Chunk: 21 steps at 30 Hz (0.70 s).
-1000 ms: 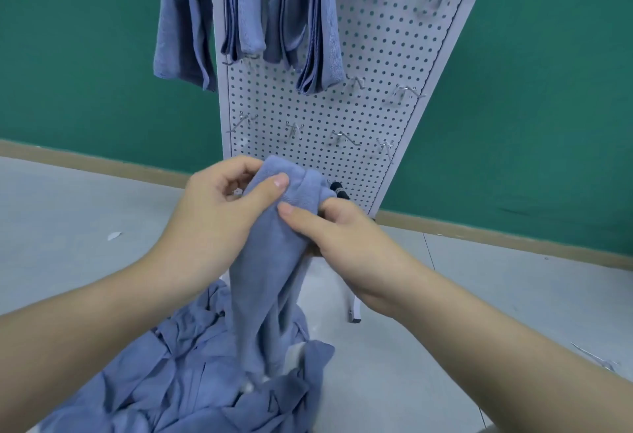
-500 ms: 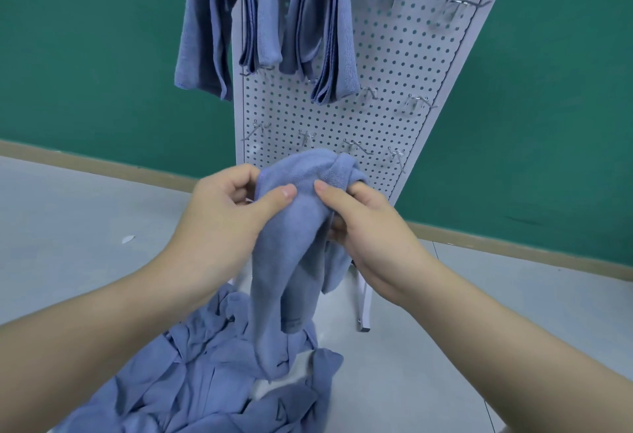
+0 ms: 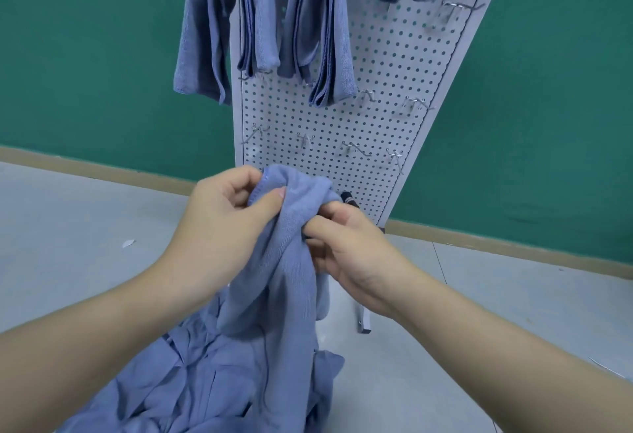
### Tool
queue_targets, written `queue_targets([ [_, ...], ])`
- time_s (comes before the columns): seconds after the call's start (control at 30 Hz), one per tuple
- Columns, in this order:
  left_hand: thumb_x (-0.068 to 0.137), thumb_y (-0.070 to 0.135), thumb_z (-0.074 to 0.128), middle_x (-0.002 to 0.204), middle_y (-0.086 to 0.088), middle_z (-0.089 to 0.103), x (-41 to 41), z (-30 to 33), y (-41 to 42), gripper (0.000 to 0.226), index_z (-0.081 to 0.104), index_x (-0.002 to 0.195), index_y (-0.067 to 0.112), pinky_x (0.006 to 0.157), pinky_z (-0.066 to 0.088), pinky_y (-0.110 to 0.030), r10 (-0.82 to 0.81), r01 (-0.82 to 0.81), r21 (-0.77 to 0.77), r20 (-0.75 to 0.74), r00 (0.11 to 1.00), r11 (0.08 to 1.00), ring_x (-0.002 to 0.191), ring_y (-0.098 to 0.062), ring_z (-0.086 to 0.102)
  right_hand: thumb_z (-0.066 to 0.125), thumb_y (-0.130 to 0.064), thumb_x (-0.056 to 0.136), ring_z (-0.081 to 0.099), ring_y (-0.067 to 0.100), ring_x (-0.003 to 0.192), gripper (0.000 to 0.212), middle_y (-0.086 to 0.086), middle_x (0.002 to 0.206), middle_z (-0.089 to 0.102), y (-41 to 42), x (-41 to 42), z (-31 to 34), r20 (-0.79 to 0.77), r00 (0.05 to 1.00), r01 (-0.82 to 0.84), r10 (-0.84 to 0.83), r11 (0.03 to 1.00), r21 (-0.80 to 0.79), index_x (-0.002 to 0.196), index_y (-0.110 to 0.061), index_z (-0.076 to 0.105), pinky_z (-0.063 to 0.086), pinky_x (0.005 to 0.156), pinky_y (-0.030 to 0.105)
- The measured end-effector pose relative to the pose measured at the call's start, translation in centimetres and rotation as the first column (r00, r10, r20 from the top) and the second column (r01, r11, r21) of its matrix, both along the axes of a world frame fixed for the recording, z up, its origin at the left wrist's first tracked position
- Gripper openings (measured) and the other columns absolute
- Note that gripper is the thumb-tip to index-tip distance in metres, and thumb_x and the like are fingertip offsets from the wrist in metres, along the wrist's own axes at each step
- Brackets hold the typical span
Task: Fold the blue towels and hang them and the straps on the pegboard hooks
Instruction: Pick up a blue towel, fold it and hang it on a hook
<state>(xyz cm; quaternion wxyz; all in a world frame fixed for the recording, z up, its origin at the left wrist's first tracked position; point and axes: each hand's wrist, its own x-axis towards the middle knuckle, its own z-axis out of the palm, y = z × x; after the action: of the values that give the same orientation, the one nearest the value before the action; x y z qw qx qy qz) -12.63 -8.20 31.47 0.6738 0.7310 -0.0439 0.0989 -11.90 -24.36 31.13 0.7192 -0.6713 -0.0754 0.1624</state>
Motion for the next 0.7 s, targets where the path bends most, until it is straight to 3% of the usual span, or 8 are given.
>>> queue_targets([
  [0.1, 0.098, 0.013, 0.066, 0.091, -0.025, 0.072, -0.2, -0.2, -0.3, 0.012, 0.067, 0.091, 0.003, 0.086, 0.054, -0.063, -0.007, 0.006, -0.019, -0.036, 0.999, 1.000, 0.077, -0.024, 0.063, 0.058, -0.014, 0.078, 0.055, 0.030, 0.091, 0.032, 0.016, 0.097, 0.064, 0.2, 0.0, 0.0, -0.100, 0.995, -0.008, 0.010, 1.000, 0.020, 0.107, -0.006, 0.069, 0.044, 0.085, 0.045],
  [0.27, 0.086, 0.032, 0.060, 0.095, -0.021, 0.073, -0.2, 0.3, -0.6, 0.026, 0.066, 0.094, 0.009, 0.089, 0.053, -0.063, -0.020, 0.020, -0.016, -0.032, 0.999, 1.000, 0.080, -0.022, 0.065, 0.058, -0.016, 0.080, 0.050, 0.030, 0.096, 0.032, 0.015, 0.097, 0.057, 0.1, -0.1, 0.2, -0.115, 0.991, -0.063, 0.072, 0.994, 0.086, 0.110, -0.009, 0.067, 0.037, 0.087, 0.048],
  [0.37, 0.087, 0.035, 0.062, 0.094, -0.022, 0.074, 0.0, 0.3, -0.6, 0.028, 0.068, 0.098, 0.009, 0.090, 0.053, -0.066, -0.030, 0.029, -0.026, -0.044, 0.999, 0.999, 0.084, -0.035, 0.071, 0.060, -0.018, 0.080, 0.049, 0.030, 0.095, 0.036, 0.016, 0.101, 0.058, 0.0, 0.1, 0.2, -0.119, 0.990, -0.064, 0.073, 0.995, 0.078, 0.114, -0.009, 0.065, 0.036, 0.086, 0.047],
  [0.43, 0.095, 0.028, 0.067, 0.091, -0.021, 0.075, 0.3, 0.1, -0.4, 0.019, 0.068, 0.098, 0.010, 0.089, 0.055, -0.061, -0.036, 0.035, -0.036, -0.043, 0.998, 0.999, 0.083, -0.038, 0.072, 0.061, -0.018, 0.080, 0.050, 0.030, 0.095, 0.033, 0.016, 0.102, 0.059, -0.1, 0.1, 0.4, -0.116, 0.990, -0.073, 0.082, 0.994, 0.082, 0.111, -0.009, 0.066, 0.040, 0.085, 0.046],
  [0.53, 0.103, 0.015, 0.061, 0.091, -0.022, 0.075, 0.7, -0.1, -0.4, 0.013, 0.067, 0.098, 0.005, 0.081, 0.054, -0.049, -0.023, 0.022, -0.024, -0.036, 0.999, 0.999, 0.077, -0.025, 0.066, 0.062, -0.017, 0.080, 0.052, 0.030, 0.094, 0.022, 0.015, 0.100, 0.061, -0.1, 0.1, 0.4, -0.109, 0.991, -0.070, 0.080, 0.993, 0.094, 0.100, -0.012, 0.068, 0.045, 0.083, 0.044],
  [0.7, 0.102, 0.011, 0.059, 0.093, -0.026, 0.071, 0.9, -0.3, -0.5, 0.013, 0.065, 0.097, 0.001, 0.075, 0.049, -0.040, -0.005, 0.005, -0.023, -0.023, 1.000, 1.000, 0.074, -0.020, 0.061, 0.063, -0.017, 0.080, 0.054, 0.030, 0.095, 0.026, 0.012, 0.099, 0.067, -0.1, 0.1, 0.2, -0.104, 0.991, -0.074, 0.078, 0.996, 0.042, 0.105, -0.012, 0.068, 0.046, 0.091, 0.047],
])
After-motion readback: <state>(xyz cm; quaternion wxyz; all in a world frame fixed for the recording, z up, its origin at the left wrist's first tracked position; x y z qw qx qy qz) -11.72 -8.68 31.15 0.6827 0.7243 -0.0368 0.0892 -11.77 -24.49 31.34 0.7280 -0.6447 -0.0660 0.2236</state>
